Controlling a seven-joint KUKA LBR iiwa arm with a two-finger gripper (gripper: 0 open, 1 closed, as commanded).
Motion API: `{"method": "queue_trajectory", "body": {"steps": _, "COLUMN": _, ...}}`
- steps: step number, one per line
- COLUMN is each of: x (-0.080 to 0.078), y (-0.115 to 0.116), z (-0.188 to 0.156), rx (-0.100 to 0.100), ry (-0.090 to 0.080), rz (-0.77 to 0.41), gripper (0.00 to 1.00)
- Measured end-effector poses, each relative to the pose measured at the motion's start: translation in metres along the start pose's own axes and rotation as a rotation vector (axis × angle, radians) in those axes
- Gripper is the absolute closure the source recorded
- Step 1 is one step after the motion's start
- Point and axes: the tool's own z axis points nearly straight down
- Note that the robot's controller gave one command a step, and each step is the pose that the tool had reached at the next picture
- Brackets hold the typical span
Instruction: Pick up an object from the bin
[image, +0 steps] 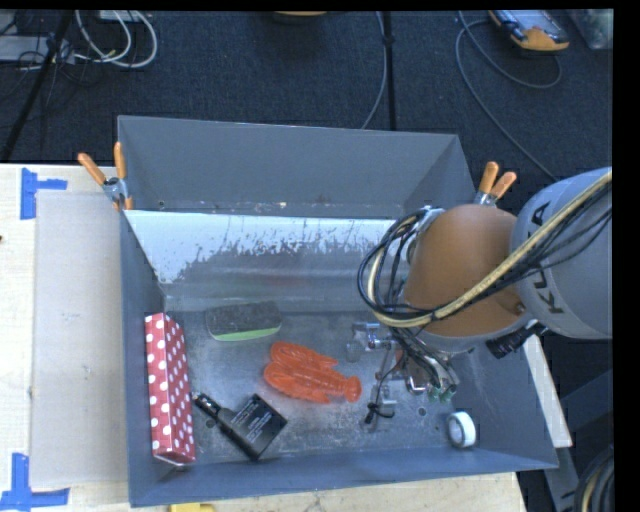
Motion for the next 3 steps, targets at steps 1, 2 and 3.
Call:
{"method": "queue_trajectory", "body": {"steps": 1, "x": -0.002, "y": 0.000, "z": -0.004, "rx": 0.000, "ry": -0.007, "rz": 0.001, "gripper": 0.00}}
{"method": "queue_trajectory", "body": {"steps": 2, "x": -0.016, "y": 0.006, "z": 0.041, "rx": 0.000, "ry": -0.009, "rz": -0.054, "gripper": 0.00}}
{"method": "queue_trajectory", "body": {"steps": 3, "x": -0.018, "y": 0.007, "z": 0.093, "rx": 0.000, "ry": -0.008, "rz": -0.075, "gripper": 1.00}}
